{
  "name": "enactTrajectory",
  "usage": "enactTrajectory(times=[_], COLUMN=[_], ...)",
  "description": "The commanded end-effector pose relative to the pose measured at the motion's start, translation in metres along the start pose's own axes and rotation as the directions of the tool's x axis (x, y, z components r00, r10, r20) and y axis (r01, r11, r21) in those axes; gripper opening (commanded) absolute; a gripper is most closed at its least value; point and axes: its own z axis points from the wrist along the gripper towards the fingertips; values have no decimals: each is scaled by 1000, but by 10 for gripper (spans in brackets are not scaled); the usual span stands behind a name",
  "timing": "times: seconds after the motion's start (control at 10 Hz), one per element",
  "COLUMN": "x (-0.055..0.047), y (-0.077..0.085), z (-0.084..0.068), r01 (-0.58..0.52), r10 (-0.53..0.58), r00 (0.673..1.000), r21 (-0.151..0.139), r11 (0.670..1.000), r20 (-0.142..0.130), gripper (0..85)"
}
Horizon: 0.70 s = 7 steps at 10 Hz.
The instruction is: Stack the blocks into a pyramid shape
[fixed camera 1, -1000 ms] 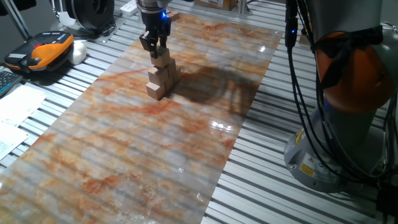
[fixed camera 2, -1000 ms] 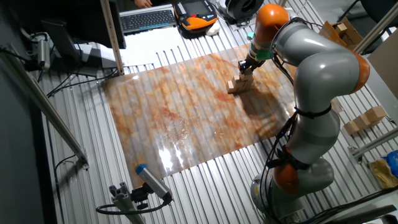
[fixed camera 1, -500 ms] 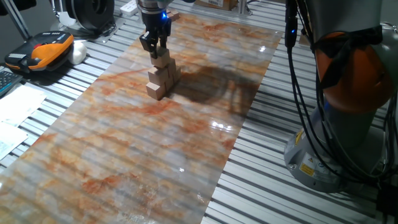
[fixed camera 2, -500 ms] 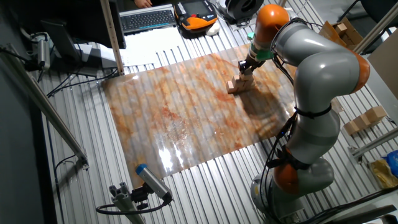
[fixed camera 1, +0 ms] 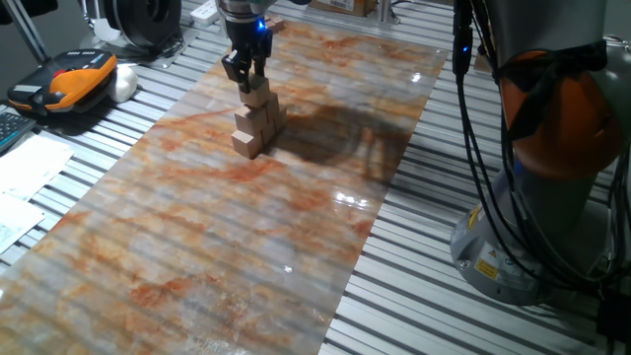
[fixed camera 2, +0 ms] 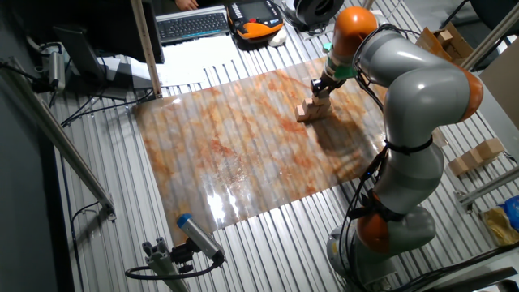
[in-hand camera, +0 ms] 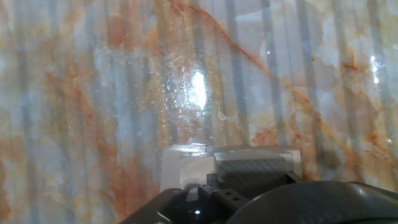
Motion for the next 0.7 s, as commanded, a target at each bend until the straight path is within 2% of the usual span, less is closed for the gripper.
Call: enactTrajectory(times=[0.0, 0.6], x=[0, 0], y=[0, 2], z=[1, 2], r01=[0, -2], r10=[0, 2], r00=[1000, 1000], r21=[0, 0], r11=[1000, 1000], r20=[1, 5], gripper=[0, 0])
